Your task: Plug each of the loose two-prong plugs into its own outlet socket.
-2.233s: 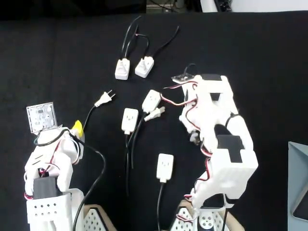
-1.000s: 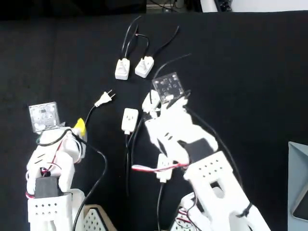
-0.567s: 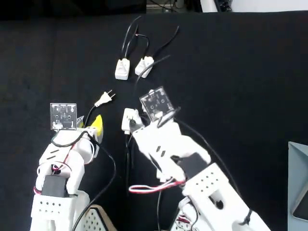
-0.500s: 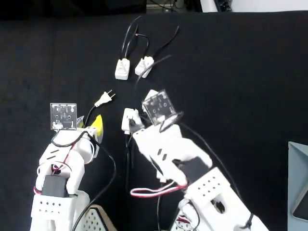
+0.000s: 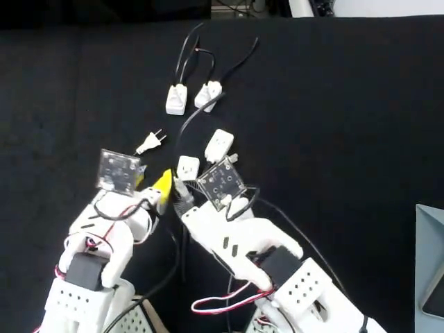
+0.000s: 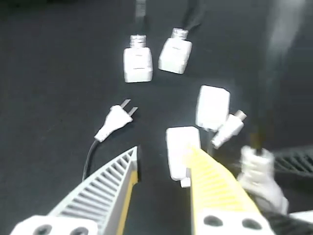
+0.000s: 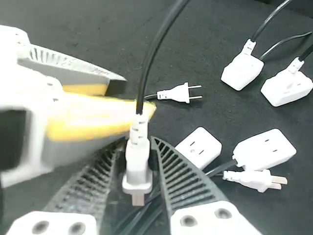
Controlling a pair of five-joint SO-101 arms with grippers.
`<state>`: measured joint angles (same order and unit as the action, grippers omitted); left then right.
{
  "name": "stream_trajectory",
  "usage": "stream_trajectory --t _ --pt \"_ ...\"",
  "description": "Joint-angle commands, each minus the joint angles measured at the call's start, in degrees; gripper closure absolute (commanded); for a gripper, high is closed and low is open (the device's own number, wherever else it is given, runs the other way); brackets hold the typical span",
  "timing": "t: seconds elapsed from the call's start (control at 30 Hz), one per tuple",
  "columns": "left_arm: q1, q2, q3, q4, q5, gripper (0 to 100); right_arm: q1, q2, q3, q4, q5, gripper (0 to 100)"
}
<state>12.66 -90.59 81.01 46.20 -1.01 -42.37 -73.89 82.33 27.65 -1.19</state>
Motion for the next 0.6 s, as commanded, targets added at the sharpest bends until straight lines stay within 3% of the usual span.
stream_trajectory --t 0.0,0.3,0.57 --pt "4.8 -0.6 -3.0 -1.1 -4.9 84 -0.7 -1.2 -0.2 -1.1 -0.6 98.7" --pt "11.0 -0.6 -4.4 -0.8 -17.0 92 -0.7 -1.6 1.5 -1.1 -0.2 98.6" --pt "8.4 -0.6 -4.8 -4.0 -17.5 92 -0.7 -1.7 1.4 -0.5 -0.2 98.6"
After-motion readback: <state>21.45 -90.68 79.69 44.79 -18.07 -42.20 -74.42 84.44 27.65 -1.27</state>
